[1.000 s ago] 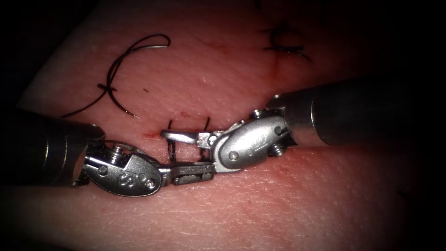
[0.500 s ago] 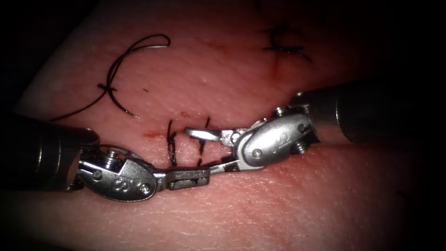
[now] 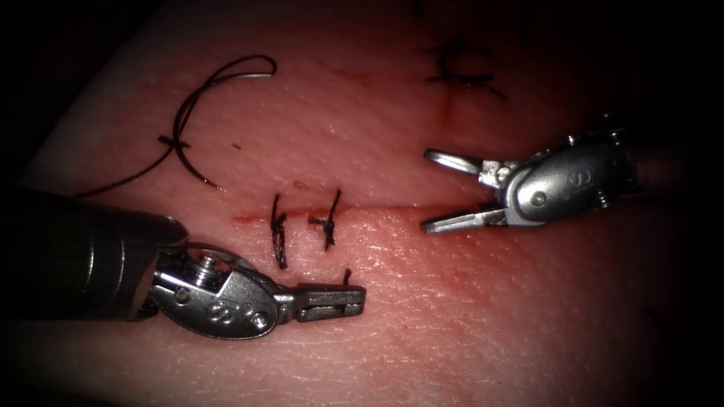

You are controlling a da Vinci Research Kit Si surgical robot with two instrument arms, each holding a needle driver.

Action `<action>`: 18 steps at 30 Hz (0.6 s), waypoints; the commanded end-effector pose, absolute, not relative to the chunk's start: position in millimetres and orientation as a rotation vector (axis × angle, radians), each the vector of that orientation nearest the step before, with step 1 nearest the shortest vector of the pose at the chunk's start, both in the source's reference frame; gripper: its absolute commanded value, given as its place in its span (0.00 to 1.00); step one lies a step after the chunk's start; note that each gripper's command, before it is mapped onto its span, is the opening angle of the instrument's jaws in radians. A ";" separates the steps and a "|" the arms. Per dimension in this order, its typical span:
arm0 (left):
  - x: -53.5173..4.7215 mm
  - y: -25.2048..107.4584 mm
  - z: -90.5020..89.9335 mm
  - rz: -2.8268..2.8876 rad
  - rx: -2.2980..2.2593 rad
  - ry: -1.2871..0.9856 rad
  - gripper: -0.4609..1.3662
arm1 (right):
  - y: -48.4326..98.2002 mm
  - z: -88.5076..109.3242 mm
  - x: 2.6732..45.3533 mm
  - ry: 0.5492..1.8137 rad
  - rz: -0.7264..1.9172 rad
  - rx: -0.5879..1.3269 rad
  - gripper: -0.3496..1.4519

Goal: Wound Closure
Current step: Set down suture off-cut

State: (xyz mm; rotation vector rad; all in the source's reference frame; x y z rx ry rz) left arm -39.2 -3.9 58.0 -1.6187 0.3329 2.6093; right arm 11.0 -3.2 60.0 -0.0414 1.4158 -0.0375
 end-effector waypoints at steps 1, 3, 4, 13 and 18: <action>-39.5 -3.8 58.2 2.612 -1.626 0.325 0.06 | -2.9 59.9 10.7 1.406 -0.033 -0.037 0.92; -39.9 -3.7 58.5 2.616 -1.631 0.330 0.06 | -2.4 59.9 10.3 1.400 0.002 -0.020 0.89; -40.3 -3.7 58.7 2.620 -1.639 0.334 0.06 | -2.0 59.9 10.2 1.394 0.047 0.004 0.89; -44.7 -4.0 59.4 2.620 -1.677 0.331 0.06 | -0.3 61.3 9.8 1.375 0.146 0.049 0.87; -47.2 -5.5 59.0 2.583 -1.689 0.282 0.06 | -0.1 61.8 9.6 1.372 0.179 0.068 0.86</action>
